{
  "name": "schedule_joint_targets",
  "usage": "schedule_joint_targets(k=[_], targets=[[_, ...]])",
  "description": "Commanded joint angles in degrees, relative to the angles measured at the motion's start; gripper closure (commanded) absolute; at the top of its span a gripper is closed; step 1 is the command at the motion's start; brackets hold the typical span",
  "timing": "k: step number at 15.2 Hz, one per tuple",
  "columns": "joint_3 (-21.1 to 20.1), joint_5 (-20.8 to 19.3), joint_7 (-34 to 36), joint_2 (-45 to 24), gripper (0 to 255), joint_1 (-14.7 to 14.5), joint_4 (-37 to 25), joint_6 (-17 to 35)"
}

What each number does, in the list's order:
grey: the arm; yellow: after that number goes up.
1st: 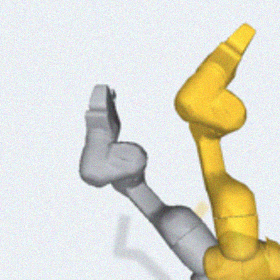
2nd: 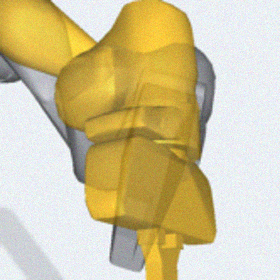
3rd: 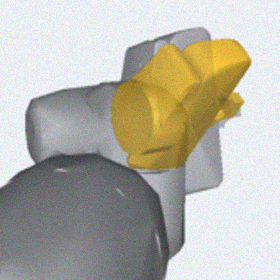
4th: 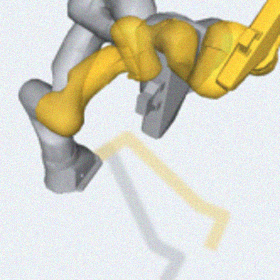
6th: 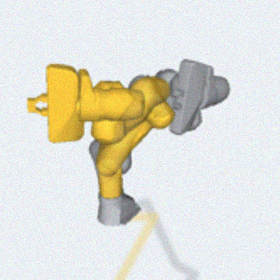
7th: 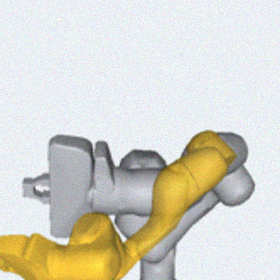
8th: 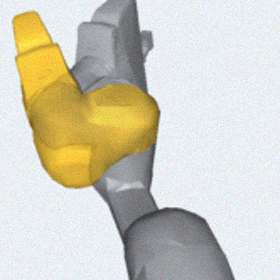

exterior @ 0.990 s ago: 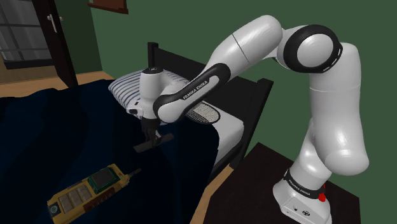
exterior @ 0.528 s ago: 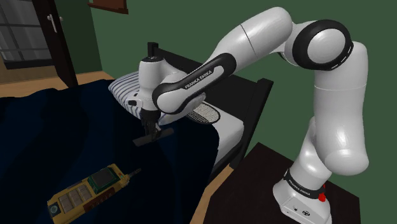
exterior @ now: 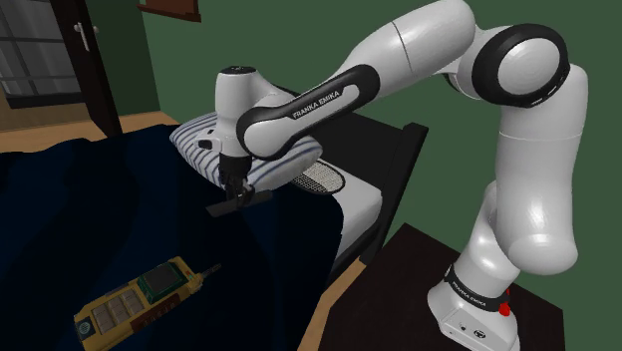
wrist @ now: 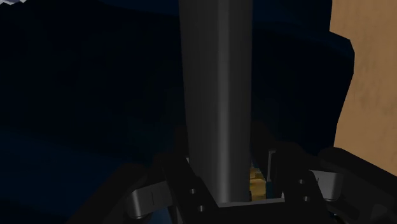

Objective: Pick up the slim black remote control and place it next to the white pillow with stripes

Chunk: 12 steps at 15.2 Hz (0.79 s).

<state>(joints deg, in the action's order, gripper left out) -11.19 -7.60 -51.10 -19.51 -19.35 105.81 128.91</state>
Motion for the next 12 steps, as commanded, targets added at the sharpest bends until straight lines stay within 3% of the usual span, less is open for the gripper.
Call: schedule_joint_targets(k=[1, 12], targets=[[-0.09, 0.28, -0.28, 0.75, 255, 0.11, -0.59, -1.33], [-0.49, 1.44, -1.24, 4.01, 255, 0.32, -4.79, -8.69]])
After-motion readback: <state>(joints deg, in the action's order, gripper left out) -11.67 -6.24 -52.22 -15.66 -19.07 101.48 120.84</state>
